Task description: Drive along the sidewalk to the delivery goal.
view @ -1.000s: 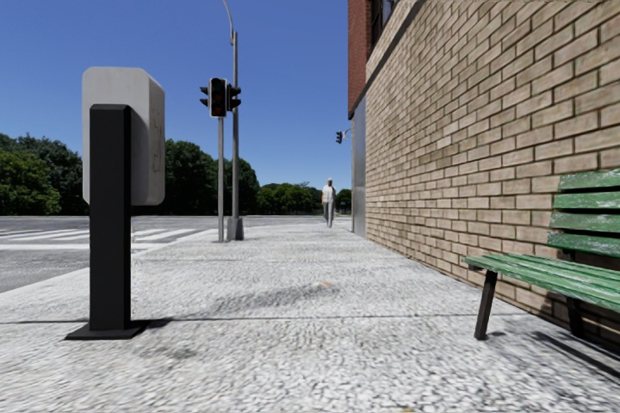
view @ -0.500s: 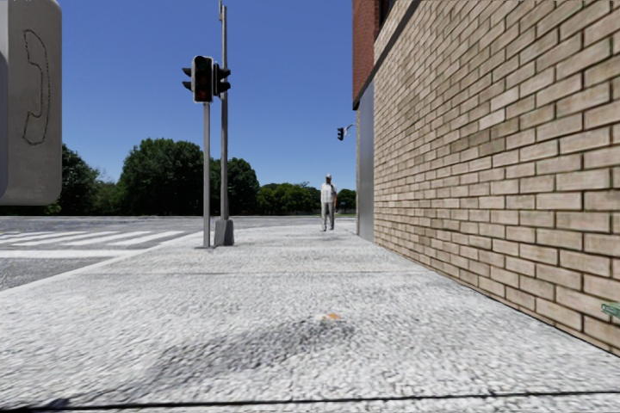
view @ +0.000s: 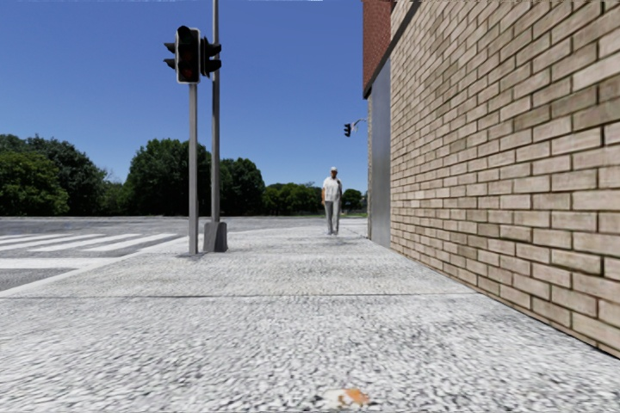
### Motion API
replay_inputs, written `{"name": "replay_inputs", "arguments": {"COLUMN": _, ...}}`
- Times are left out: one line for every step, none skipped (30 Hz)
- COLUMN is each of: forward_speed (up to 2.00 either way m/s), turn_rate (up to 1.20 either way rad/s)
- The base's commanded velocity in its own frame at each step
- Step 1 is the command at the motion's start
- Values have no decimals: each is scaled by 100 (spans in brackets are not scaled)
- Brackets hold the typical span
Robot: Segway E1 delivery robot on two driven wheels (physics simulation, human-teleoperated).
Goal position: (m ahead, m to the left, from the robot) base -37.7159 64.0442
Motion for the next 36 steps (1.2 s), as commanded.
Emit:
{"name": "replay_inputs", "arguments": {"forward_speed": 200, "turn_rate": 1}}
{"name": "replay_inputs", "arguments": {"forward_speed": 200, "turn_rate": 1}}
{"name": "replay_inputs", "arguments": {"forward_speed": 200, "turn_rate": 1}}
{"name": "replay_inputs", "arguments": {"forward_speed": 200, "turn_rate": 0}}
{"name": "replay_inputs", "arguments": {"forward_speed": 200, "turn_rate": 0}}
{"name": "replay_inputs", "arguments": {"forward_speed": 200, "turn_rate": 0}}
{"name": "replay_inputs", "arguments": {"forward_speed": 200, "turn_rate": 0}}
{"name": "replay_inputs", "arguments": {"forward_speed": 200, "turn_rate": 0}}
{"name": "replay_inputs", "arguments": {"forward_speed": 200, "turn_rate": 0}}
{"name": "replay_inputs", "arguments": {"forward_speed": 200, "turn_rate": 0}}
{"name": "replay_inputs", "arguments": {"forward_speed": 200, "turn_rate": 0}}
{"name": "replay_inputs", "arguments": {"forward_speed": 200, "turn_rate": 0}}
{"name": "replay_inputs", "arguments": {"forward_speed": 200, "turn_rate": 0}}
{"name": "replay_inputs", "arguments": {"forward_speed": 200, "turn_rate": 0}}
{"name": "replay_inputs", "arguments": {"forward_speed": 200, "turn_rate": 0}}
{"name": "replay_inputs", "arguments": {"forward_speed": 200, "turn_rate": 2}}
{"name": "replay_inputs", "arguments": {"forward_speed": 200, "turn_rate": 20}}
{"name": "replay_inputs", "arguments": {"forward_speed": 200, "turn_rate": 20}}
{"name": "replay_inputs", "arguments": {"forward_speed": 200, "turn_rate": 45}}
{"name": "replay_inputs", "arguments": {"forward_speed": 200, "turn_rate": 56}}
{"name": "replay_inputs", "arguments": {"forward_speed": 200, "turn_rate": 60}}
{"name": "replay_inputs", "arguments": {"forward_speed": 200, "turn_rate": 50}}
{"name": "replay_inputs", "arguments": {"forward_speed": 200, "turn_rate": 50}}
{"name": "replay_inputs", "arguments": {"forward_speed": 200, "turn_rate": 8}}
{"name": "replay_inputs", "arguments": {"forward_speed": 200, "turn_rate": 1}}
{"name": "replay_inputs", "arguments": {"forward_speed": 200, "turn_rate": 0}}
{"name": "replay_inputs", "arguments": {"forward_speed": 200, "turn_rate": 0}}
{"name": "replay_inputs", "arguments": {"forward_speed": 200, "turn_rate": 0}}
{"name": "replay_inputs", "arguments": {"forward_speed": 200, "turn_rate": 0}}
{"name": "replay_inputs", "arguments": {"forward_speed": 200, "turn_rate": 0}}
{"name": "replay_inputs", "arguments": {"forward_speed": 200, "turn_rate": 0}}
{"name": "replay_inputs", "arguments": {"forward_speed": 200, "turn_rate": 0}}
{"name": "replay_inputs", "arguments": {"forward_speed": 200, "turn_rate": 0}}
{"name": "replay_inputs", "arguments": {"forward_speed": 200, "turn_rate": 0}}
{"name": "replay_inputs", "arguments": {"forward_speed": 200, "turn_rate": 0}}
{"name": "replay_inputs", "arguments": {"forward_speed": 200, "turn_rate": 0}}
